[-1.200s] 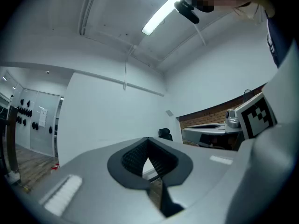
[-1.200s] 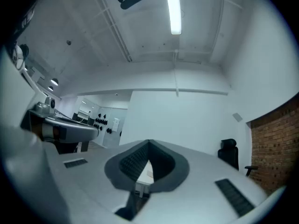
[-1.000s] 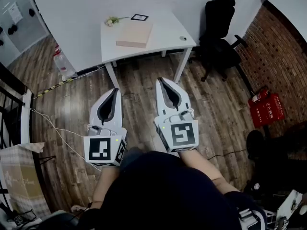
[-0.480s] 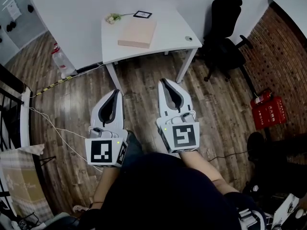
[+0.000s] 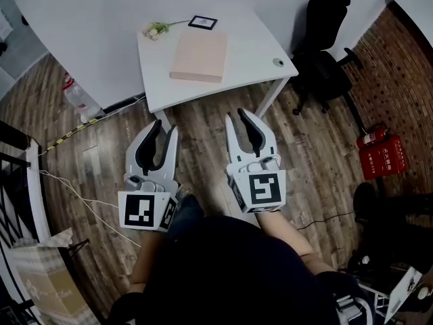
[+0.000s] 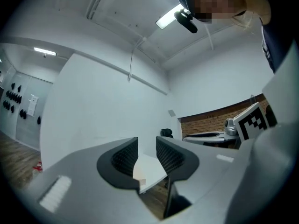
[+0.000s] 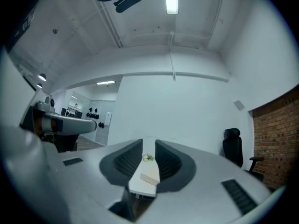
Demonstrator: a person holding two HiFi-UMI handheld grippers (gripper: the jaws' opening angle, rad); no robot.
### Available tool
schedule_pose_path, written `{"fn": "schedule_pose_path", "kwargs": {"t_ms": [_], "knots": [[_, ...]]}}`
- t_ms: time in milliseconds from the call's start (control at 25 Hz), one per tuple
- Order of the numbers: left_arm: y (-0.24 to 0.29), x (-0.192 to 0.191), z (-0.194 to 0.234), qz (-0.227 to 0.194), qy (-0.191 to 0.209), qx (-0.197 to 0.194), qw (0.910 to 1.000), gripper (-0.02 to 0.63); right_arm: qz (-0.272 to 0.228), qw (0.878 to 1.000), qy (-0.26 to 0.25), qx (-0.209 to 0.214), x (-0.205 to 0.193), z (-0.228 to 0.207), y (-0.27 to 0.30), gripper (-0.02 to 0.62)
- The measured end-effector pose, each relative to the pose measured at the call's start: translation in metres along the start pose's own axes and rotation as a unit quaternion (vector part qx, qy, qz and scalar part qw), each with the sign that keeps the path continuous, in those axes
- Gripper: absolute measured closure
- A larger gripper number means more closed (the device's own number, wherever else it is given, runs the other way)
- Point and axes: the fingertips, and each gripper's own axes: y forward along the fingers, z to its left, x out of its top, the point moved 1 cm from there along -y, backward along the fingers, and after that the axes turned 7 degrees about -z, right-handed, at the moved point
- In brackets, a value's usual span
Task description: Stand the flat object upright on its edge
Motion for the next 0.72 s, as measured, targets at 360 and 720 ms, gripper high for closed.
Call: {"fn": "schedule_pose_path", "kwargs": {"t_ms": [360, 720], "knots": [[0.068, -0.021, 0.094, 0.001, -0.012, -0.051, 0.9986, 0.456, 0.012, 0.998, -0.018, -0.057, -0.021, 0.006, 0.095, 0.503], [0.099, -0.041, 0.15, -0.006, -0.031, -0.084, 0.996, 0.446, 0.028, 0.994, -0.028, -0.105, -0.04, 0.012, 0.136, 0.499]]}}
